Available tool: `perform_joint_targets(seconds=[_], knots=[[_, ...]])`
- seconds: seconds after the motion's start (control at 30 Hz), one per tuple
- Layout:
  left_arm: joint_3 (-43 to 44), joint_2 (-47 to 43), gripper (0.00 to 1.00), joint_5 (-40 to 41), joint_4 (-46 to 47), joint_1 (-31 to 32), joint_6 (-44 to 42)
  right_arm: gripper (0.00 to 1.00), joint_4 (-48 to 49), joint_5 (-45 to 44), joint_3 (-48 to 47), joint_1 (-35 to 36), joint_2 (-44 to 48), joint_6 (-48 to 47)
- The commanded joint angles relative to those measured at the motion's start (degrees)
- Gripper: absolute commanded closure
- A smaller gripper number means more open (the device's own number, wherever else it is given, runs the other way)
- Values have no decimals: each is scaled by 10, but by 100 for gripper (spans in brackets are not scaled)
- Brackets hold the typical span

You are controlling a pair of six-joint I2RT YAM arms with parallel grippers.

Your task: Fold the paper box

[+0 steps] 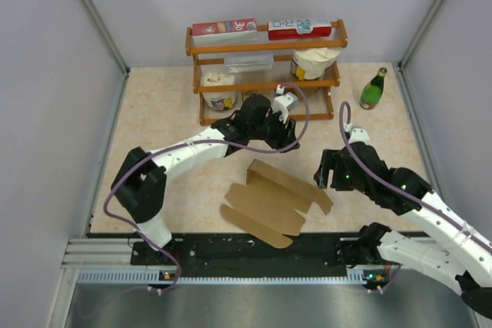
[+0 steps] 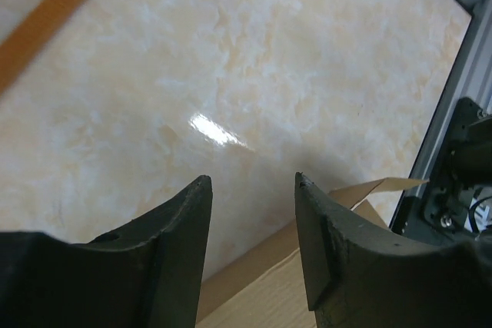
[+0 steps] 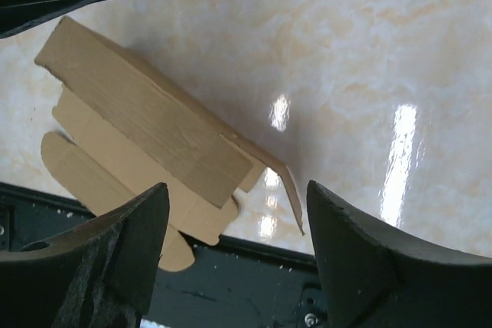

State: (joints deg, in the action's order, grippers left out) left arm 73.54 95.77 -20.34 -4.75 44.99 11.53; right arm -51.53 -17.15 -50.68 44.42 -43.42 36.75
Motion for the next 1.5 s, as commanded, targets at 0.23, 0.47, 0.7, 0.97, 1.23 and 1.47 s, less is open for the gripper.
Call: perform_joint_targets(seconds=[0.23, 0.47, 0.7, 0.97, 1.23, 1.47], knots=[[44, 85, 52, -131, -19, -8, -28, 40, -48, 101, 91, -31, 27, 34], [41, 112, 54, -156, -20, -6, -30, 44, -34, 84, 94, -42, 11, 45], [34, 123, 55, -168, -29, -8, -43, 48, -3, 84, 119, -42, -11, 63], [27, 133, 56, -174, -33, -8, -54, 53, 8, 66, 126, -41, -47, 65], [14, 137, 59, -173, -39, -10, -53, 57, 34, 67, 136, -42, -48, 63], [-12, 141, 60, -174, -19, -16, -41, 67, 56, 63, 131, -42, -56, 42]])
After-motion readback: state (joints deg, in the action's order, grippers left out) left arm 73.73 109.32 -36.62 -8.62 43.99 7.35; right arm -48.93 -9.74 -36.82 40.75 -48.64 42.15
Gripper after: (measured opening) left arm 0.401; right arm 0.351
